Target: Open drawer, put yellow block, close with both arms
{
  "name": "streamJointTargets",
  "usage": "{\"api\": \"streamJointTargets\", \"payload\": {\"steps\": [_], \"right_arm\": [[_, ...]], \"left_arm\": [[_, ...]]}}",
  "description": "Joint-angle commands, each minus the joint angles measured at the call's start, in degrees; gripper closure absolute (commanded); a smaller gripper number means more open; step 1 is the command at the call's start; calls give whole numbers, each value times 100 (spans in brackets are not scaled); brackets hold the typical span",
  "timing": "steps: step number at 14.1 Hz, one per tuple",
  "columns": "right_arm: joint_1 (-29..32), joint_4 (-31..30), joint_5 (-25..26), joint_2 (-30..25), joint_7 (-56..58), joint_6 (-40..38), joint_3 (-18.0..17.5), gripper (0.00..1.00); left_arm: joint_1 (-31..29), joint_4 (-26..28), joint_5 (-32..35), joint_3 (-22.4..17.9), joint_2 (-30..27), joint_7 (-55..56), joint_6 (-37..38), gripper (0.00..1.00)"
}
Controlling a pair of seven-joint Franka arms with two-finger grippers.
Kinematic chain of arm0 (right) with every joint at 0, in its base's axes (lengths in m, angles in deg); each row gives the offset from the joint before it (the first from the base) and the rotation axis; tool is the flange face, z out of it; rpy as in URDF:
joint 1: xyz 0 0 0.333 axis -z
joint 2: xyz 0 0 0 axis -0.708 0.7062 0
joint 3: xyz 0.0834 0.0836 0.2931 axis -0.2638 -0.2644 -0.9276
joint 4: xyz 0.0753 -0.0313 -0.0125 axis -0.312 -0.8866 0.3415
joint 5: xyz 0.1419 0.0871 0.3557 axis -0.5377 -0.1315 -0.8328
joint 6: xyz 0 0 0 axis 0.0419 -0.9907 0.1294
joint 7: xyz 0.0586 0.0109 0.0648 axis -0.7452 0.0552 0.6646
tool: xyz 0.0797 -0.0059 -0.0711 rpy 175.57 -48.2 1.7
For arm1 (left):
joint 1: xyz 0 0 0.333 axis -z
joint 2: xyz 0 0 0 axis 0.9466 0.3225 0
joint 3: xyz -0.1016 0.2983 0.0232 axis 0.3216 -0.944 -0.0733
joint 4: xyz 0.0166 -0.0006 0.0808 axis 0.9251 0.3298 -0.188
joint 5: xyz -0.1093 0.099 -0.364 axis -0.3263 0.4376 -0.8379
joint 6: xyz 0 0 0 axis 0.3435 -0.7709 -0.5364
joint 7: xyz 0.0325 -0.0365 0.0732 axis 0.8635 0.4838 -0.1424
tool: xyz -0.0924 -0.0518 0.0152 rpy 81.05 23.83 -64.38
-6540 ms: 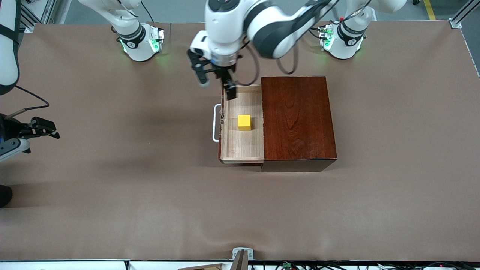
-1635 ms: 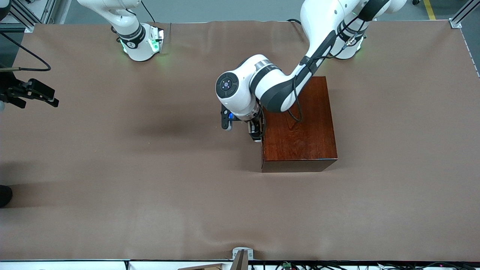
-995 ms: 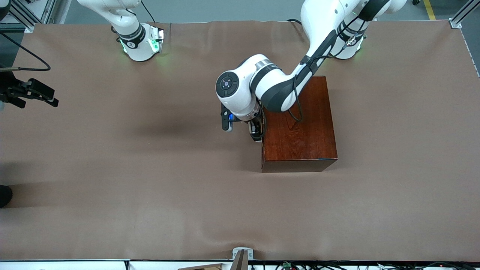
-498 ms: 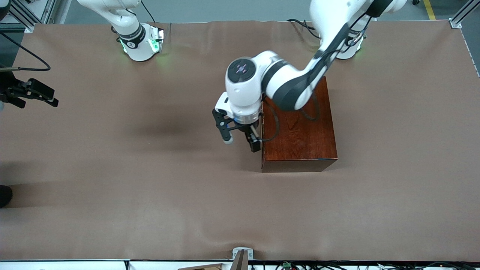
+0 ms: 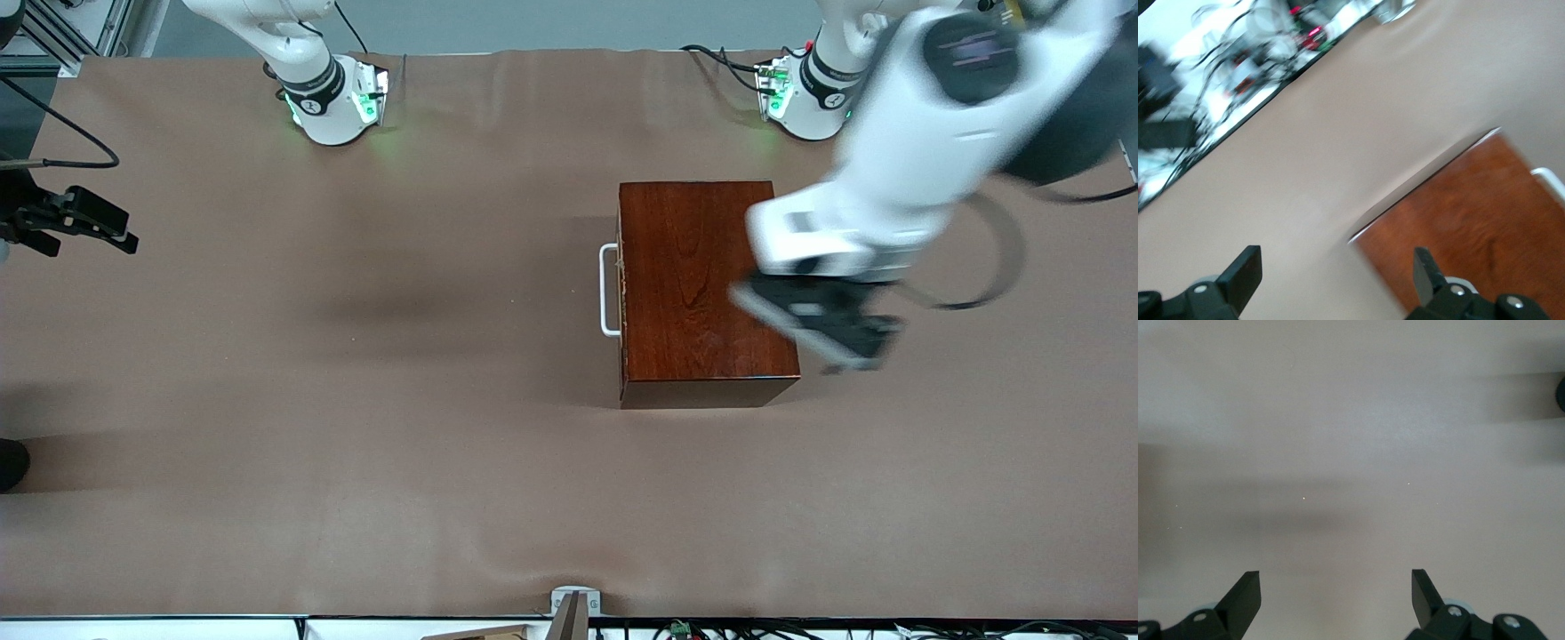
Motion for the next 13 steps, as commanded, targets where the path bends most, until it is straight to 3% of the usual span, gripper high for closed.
{"api": "streamJointTargets", "payload": {"steps": [1,3,5,7,10,13], "right_arm": [[110,91,-39,15,-14,-53,-89,0],[101,91,-39,15,-23,-62,-89,0],[110,91,-39,15,-15,-62,-89,0],[110,91,-39,15,-14,-62,-89,0],[101,91,-39,15,-14,-62,-89,0],[101,82,-39,15,-14,-62,-89,0]], "left_arm": [[-484,255,-150,79,-468,62,604,0],[-696,263,-430,-43,-688,96,1481,0],[-601,316,-834,-804,-838,132,1767,0],[-460,482,-967,-1246,-961,550,1776,0],[-407,650,-950,-1266,-1119,2089,1741,0],[-416,1043,-967,-1344,-1321,2197,1383,0]]}}
